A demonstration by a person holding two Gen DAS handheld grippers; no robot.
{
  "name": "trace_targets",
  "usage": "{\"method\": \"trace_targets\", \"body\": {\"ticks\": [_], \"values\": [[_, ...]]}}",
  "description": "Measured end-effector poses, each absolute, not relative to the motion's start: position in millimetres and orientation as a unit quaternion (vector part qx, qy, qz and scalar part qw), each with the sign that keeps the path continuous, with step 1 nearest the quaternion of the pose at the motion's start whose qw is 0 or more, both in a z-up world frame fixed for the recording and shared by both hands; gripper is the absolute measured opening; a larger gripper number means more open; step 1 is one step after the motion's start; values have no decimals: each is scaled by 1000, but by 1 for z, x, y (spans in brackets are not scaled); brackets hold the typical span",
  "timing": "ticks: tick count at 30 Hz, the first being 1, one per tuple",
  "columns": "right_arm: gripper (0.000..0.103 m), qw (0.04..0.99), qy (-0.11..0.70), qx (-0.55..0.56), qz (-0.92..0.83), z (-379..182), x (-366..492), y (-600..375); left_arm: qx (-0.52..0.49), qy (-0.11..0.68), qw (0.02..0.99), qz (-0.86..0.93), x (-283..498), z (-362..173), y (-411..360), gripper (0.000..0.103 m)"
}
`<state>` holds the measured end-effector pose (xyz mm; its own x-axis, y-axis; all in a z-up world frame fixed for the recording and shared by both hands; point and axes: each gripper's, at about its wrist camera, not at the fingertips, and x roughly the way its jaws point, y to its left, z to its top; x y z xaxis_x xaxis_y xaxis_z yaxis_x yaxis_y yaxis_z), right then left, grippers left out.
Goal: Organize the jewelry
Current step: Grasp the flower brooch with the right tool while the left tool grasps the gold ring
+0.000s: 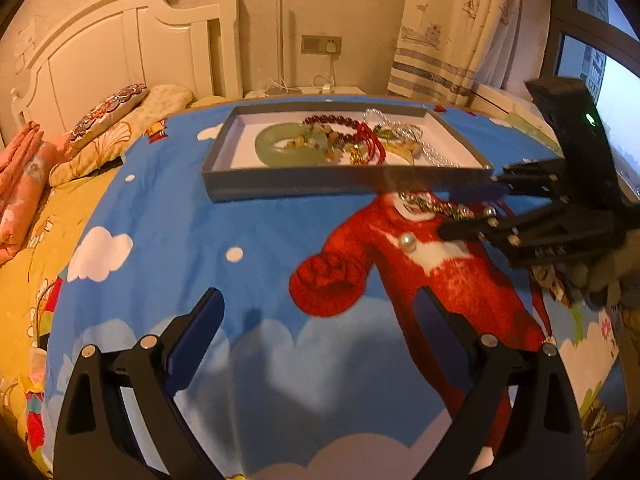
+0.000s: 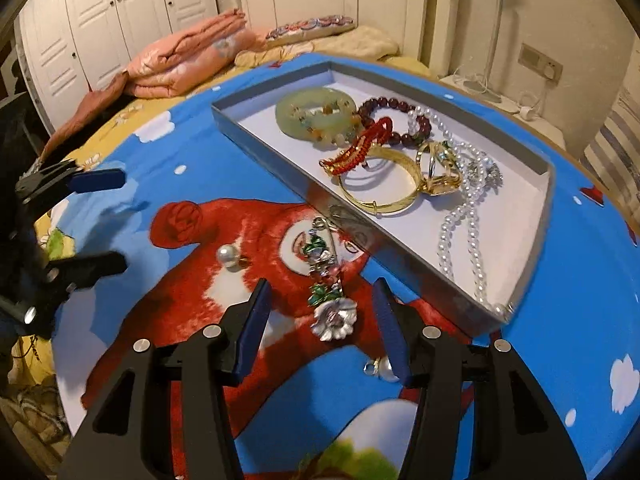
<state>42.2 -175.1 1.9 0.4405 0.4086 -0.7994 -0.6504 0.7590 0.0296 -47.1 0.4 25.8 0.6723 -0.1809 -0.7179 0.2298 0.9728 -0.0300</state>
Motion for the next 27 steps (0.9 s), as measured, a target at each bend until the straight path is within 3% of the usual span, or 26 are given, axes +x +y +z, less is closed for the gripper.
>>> {"method": "trace_targets", "body": {"ticks": [3, 7, 8, 17, 27], "values": [[49, 836, 421, -152, 317, 1, 41, -173, 31, 391, 913, -113, -49, 23, -1, 95], [33, 838, 413, -155, 321, 1, 35, -176, 29, 390, 913, -112, -50, 23, -1, 95], [24, 839, 411, -157, 321, 2, 33, -177, 30, 392, 913, -112, -49, 23, -2, 95], [24, 840, 397, -124, 349, 29, 27, -213, 44, 388, 906, -163, -57, 29, -38, 95], [24, 888, 369, -69, 267, 48, 2, -298, 115, 390, 879, -250, -67, 14, -116, 95]]}}
